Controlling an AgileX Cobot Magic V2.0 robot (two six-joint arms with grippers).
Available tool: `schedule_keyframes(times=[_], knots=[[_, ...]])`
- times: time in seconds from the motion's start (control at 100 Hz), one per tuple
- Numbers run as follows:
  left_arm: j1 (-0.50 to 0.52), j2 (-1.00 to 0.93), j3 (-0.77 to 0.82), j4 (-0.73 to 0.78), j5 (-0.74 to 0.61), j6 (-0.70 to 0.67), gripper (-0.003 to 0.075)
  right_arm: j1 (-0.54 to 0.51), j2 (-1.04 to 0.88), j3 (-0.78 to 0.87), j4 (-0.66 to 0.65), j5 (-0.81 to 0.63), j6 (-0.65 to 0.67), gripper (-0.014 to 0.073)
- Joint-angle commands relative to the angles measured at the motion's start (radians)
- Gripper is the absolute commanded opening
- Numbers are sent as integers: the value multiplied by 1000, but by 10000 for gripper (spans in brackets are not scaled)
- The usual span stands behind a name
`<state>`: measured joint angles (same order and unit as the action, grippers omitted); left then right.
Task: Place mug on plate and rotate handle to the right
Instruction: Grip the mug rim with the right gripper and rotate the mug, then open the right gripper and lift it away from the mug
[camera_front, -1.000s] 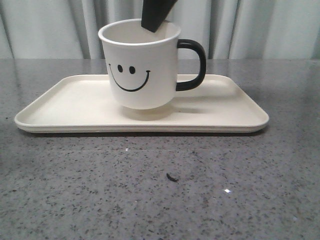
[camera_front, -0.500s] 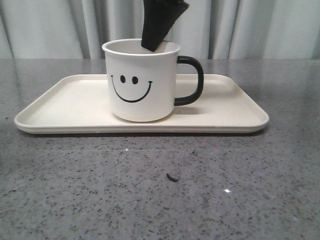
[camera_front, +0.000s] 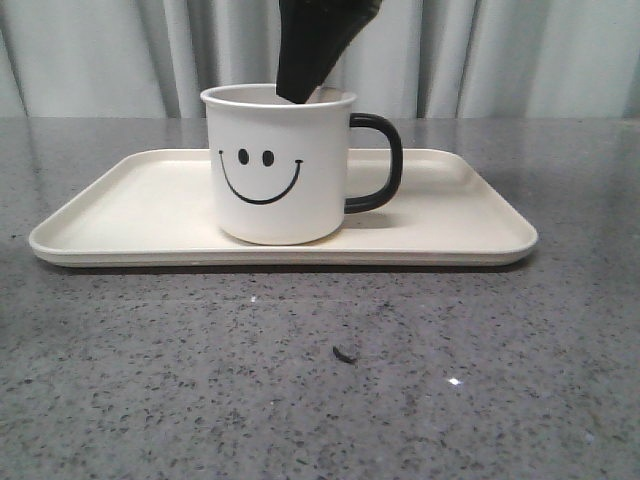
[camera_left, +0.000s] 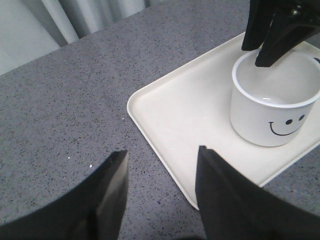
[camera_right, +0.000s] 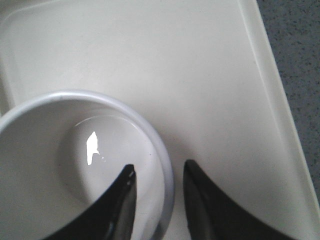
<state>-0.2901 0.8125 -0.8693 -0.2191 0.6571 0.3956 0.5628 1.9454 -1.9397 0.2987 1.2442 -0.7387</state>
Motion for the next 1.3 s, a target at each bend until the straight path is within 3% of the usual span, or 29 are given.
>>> schedule_keyframes(times=[0.0, 0.17, 0.29, 0.45, 0.53, 0.74, 1.03, 1.29], knots=[[2, -8, -29, -17, -78, -10, 314, -7, -90, -31, 25, 65, 11, 327], [2, -8, -29, -17, -78, -10, 314, -7, -137, -31, 25, 72, 30, 321], [2, -8, -29, -17, -78, -10, 314, -16, -182, -31, 26, 72, 68, 267], [2, -10, -29, -15, -95, -10, 312, -51, -244, -25, 47, 93, 117, 22], [2, -11, -28, -15, -111, -10, 267, -66, -276, -11, 59, 88, 120, -105], [2, -51, 25, -22, -171, -10, -18, -73, -402, 153, 64, -36, 140, -91], [2, -173, 157, -47, -339, -10, -19, -73, -685, 540, 64, -407, 190, -91], [2, -273, 226, -57, -353, -10, -19, -73, -956, 894, 69, -748, 203, -91]])
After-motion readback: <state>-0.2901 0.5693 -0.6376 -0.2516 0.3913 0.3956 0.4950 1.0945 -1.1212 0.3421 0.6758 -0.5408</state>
